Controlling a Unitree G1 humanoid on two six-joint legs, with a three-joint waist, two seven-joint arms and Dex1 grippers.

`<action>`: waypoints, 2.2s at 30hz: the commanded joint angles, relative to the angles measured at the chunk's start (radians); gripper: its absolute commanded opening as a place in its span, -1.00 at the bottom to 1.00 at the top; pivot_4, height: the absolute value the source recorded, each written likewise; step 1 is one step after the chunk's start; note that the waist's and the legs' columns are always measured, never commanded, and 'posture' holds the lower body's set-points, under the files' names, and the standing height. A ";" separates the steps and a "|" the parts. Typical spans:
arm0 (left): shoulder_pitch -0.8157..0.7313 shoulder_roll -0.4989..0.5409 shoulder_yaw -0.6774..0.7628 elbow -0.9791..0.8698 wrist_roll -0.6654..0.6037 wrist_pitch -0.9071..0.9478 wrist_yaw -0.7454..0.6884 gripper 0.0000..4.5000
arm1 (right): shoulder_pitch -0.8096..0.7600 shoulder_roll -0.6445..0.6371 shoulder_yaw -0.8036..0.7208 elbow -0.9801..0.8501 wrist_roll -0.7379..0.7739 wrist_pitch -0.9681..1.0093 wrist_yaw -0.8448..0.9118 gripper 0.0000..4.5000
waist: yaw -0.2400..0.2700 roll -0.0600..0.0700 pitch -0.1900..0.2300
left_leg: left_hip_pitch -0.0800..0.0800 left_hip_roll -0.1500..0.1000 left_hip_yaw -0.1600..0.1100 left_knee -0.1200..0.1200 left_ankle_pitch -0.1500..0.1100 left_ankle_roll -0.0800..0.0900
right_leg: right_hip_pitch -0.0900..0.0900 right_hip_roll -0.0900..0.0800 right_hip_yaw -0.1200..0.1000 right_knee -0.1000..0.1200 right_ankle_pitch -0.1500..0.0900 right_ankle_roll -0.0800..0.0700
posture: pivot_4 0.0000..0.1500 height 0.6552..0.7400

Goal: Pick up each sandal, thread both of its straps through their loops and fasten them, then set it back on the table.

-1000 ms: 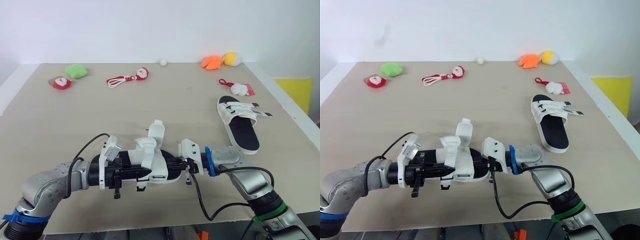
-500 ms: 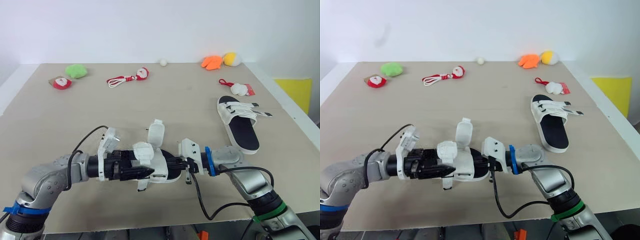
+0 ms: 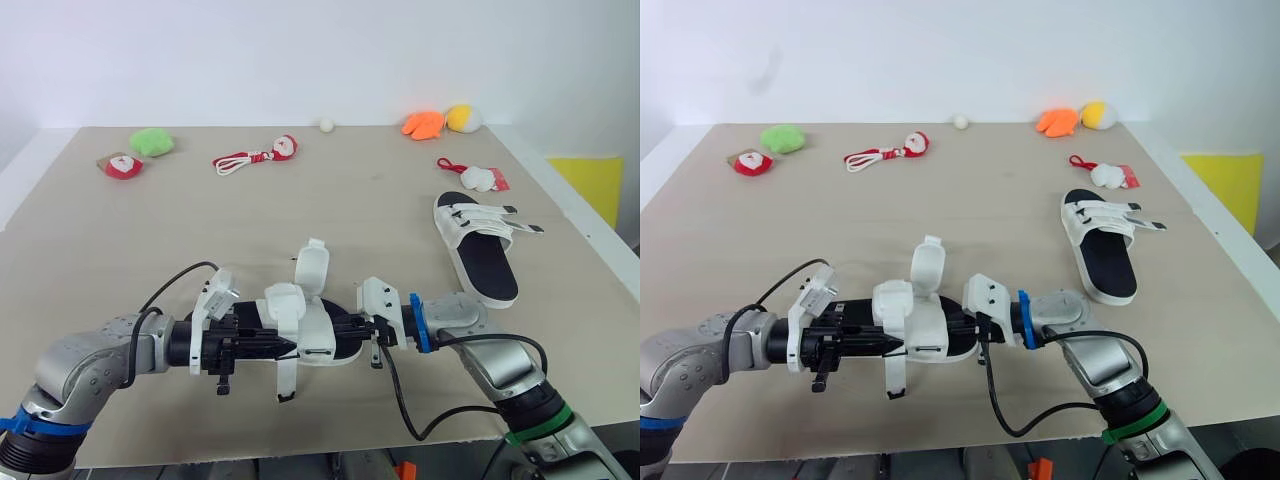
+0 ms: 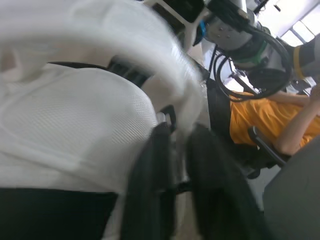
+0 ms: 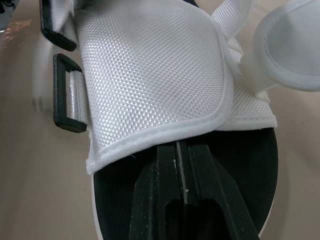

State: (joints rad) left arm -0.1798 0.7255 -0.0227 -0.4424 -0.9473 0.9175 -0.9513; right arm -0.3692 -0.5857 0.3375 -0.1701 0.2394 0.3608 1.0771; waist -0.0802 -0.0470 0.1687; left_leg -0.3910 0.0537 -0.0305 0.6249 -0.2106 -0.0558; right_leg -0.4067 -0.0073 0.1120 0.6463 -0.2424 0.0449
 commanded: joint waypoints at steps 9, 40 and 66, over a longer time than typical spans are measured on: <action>0.017 0.027 0.087 -0.084 -0.035 -0.018 0.009 -0.90 | 0.005 0.009 0.027 0.072 -0.044 0.016 -0.011 -1.00 | -0.001 0.000 0.000 | 0.000 0.001 0.000 0.000 0.000 0.000 | 0.000 0.000 0.000 0.000 0.000 0.000 | 1.00 1.00; 0.353 0.107 0.197 0.080 0.711 -1.118 -0.144 0.99 | -0.021 0.008 0.039 0.131 -0.055 -0.022 0.036 -1.00 | -0.007 0.000 0.001 | 0.003 0.003 0.002 -0.003 -0.001 -0.001 | -0.005 0.001 0.000 0.000 -0.001 -0.006 | 1.00 1.00; -0.066 -0.177 0.277 0.637 1.973 -2.532 0.750 0.99 | -0.070 0.009 0.044 0.167 -0.064 -0.035 0.064 -1.00 | 0.005 0.001 -0.002 | 0.005 0.005 0.012 -0.003 0.001 0.002 | -0.001 -0.001 0.004 0.000 0.010 0.004 | 1.00 1.00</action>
State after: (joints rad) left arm -0.2342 0.5521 0.2663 0.2241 1.0014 -1.6144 -0.2481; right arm -0.4504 -0.5611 0.3577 -0.0528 0.2309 0.3068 1.1530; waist -0.0752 -0.0460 0.1671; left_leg -0.3859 0.0592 -0.0179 0.6223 -0.2093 -0.0537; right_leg -0.4073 -0.0082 0.1163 0.6458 -0.2323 0.0487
